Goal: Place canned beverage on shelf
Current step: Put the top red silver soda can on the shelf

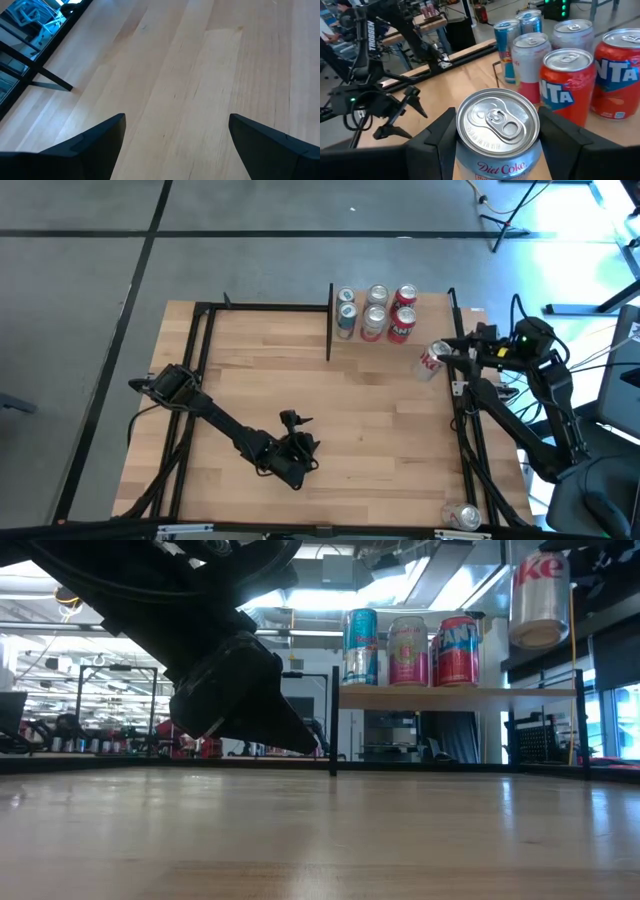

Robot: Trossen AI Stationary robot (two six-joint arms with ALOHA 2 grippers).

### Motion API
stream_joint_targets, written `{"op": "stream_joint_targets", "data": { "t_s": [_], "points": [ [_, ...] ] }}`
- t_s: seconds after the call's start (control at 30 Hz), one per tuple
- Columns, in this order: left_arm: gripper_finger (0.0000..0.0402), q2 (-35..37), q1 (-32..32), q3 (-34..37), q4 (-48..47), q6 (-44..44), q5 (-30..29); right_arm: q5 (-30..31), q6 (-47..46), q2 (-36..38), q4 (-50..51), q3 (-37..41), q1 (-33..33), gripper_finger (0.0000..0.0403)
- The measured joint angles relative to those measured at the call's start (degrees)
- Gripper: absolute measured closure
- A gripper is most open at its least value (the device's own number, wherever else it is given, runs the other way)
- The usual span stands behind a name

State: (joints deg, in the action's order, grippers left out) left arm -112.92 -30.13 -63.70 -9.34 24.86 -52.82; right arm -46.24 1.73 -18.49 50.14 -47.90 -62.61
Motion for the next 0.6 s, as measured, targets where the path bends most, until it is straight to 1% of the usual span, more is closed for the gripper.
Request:
{"op": "stream_joint_targets", "data": {
  "t_s": [0.2,0.33,0.5,0.6],
  "points": [
    [0.0052,0.0,0.6,0.0,0.0,0.0,0.0,-4.5,-1.6,0.9,1.7,0.0,0.0,0.0198],
    [0.0052,0.0,1.0,0.0,0.0,0.0,0.0,-5.7,-1.7,0.8,2.4,0.0,0.0,0.0197],
    [0.0052,0.0,1.0,0.0,0.0,0.0,0.0,-5.8,-1.8,0.8,1.8,0.0,0.0,0.0198],
    [0.0052,0.0,1.3,0.0,0.0,-0.2,0.0,-4.1,-2.9,0.7,-2.1,0.0,0.0,0.0199]
  ]
}}
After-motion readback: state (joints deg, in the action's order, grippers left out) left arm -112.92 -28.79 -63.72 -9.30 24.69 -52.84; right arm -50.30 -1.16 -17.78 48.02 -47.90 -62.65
